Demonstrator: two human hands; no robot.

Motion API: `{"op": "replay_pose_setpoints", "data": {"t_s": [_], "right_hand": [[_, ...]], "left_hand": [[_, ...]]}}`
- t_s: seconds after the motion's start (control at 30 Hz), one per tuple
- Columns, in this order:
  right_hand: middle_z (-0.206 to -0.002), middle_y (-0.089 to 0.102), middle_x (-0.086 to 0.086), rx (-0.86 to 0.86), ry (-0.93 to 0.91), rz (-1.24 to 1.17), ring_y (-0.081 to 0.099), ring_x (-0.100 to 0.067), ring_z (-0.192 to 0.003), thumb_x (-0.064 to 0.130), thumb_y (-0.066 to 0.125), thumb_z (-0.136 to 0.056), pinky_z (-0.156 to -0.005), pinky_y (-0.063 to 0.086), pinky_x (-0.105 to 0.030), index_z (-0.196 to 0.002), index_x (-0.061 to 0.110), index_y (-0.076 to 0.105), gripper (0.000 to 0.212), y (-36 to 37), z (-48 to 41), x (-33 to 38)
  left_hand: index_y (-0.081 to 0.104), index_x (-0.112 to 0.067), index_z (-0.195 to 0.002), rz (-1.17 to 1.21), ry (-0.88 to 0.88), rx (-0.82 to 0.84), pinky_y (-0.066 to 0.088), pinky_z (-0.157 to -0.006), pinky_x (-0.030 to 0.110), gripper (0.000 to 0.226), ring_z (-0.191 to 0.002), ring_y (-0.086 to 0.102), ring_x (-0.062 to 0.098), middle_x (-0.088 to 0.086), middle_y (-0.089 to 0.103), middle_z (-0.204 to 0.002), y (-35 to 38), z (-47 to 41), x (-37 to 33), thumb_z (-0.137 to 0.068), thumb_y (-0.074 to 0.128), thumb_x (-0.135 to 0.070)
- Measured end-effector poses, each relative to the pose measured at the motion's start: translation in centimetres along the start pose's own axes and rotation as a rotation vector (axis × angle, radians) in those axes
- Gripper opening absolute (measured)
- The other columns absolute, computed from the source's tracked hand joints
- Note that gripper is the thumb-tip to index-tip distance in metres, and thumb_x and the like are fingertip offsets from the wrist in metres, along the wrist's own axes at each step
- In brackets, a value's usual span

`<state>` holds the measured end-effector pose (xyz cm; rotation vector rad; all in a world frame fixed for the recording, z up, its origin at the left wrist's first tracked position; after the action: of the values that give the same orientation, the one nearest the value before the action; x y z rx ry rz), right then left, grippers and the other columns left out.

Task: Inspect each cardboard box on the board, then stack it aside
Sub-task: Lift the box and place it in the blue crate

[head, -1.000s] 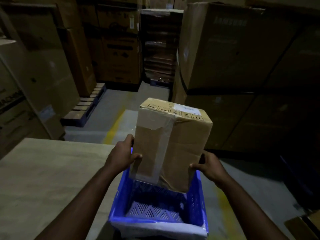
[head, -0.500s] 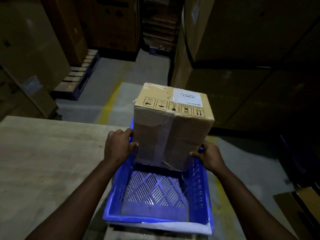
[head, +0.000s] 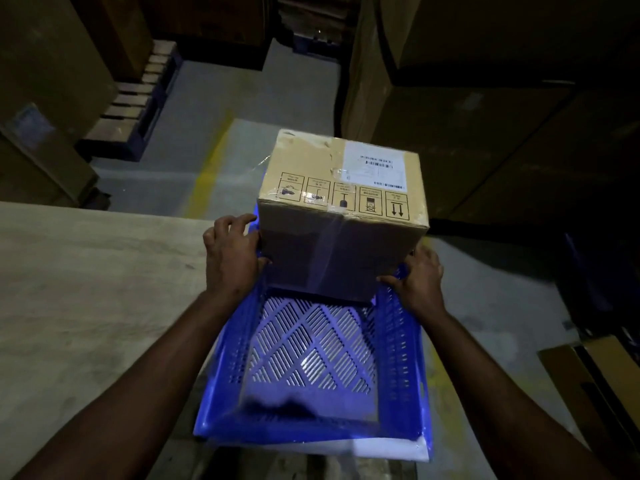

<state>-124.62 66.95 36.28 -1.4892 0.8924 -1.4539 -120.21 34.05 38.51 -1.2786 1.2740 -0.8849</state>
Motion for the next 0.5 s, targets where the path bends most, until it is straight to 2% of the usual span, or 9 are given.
{"op": "replay_pose_setpoints", "data": {"t_s": [0.2,0.33,0.5], "right_hand": [[-0.152,0.043,-0.016,-0.017,0.025,0.024,0.036,-0.04,-0.133,0.027,0.085,-0.076,-0.104,0.029,-0.043,-0.127,0.013,0.069,0.055,1.2,-1.3,-0.7],[-0.15,0.044,-0.018,-0.042,0.034,0.069,0.041,-0.042,-0.127,0.026,0.085,-0.075,-0.101,0.033,-0.046,-0.125,0.014,0.069,0.054,1.4,-2.1,-1.0],[-0.151,0.041,-0.016,-0.018,0.022,0.135,0.041,-0.041,-0.126,0.035,0.081,-0.08,-0.1,0.034,-0.045,-0.13,0.014,0.064,0.056,1.5,-3.2,-0.8]], "left_hand": [[0.076,-0.01,-0.095,0.005,0.019,-0.003,0.027,-0.095,0.045,0.032,-0.121,0.042,0.037,0.008,0.058,-0.134,1.1,-0.8,-0.1,-0.065,0.085,-0.017],[0.078,-0.009,-0.081,0.016,0.016,-0.006,0.035,-0.093,0.047,0.02,-0.116,0.046,0.035,0.005,0.061,-0.129,1.6,-1.2,-0.4,-0.063,0.084,-0.015],[0.078,-0.012,-0.087,-0.014,0.007,-0.01,0.033,-0.094,0.046,0.019,-0.121,0.042,0.035,0.001,0.054,-0.141,1.6,-2.6,-0.7,-0.07,0.08,-0.019]]}}
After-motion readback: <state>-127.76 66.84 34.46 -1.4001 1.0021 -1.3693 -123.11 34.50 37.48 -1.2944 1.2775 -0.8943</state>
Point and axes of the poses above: each hand's wrist, its own z-axis away from the middle knuckle, its own y-axis out of the palm, x = y × z, the point moved 4 cm from there along -z, towards the middle knuckle
